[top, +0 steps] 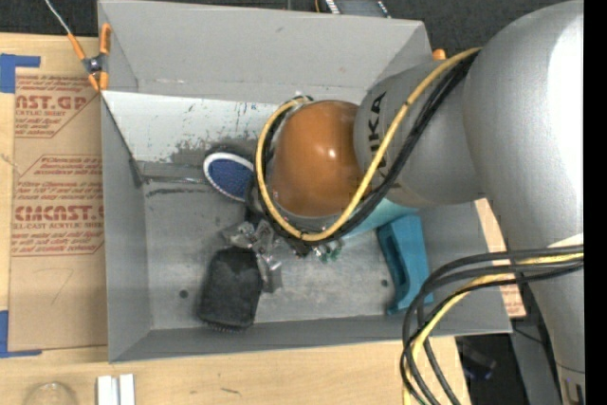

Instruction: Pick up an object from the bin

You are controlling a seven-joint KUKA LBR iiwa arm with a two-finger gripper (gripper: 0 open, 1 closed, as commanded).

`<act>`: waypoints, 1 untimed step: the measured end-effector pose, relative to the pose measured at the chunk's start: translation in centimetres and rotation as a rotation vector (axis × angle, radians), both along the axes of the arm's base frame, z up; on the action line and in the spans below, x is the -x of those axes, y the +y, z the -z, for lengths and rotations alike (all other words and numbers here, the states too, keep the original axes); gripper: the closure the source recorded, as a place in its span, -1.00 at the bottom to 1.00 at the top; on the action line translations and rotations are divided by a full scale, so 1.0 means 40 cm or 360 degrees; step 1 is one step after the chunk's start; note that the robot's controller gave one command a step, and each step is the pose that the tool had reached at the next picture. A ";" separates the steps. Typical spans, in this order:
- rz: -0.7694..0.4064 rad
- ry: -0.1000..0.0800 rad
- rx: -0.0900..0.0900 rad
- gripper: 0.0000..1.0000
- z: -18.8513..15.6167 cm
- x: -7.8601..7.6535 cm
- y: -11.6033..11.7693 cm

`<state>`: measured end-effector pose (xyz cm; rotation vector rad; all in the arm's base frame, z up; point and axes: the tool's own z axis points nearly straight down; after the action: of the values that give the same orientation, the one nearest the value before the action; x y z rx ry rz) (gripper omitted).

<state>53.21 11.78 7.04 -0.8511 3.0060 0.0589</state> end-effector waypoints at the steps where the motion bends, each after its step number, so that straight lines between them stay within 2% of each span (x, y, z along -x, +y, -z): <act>1: 0.0000 0.0000 0.0000 1.00 0.000 0.000 0.000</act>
Offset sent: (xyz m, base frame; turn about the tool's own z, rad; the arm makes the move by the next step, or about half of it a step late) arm 0.0000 0.0000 0.0000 0.0000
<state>53.20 11.77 7.03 -0.8509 3.0063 0.0591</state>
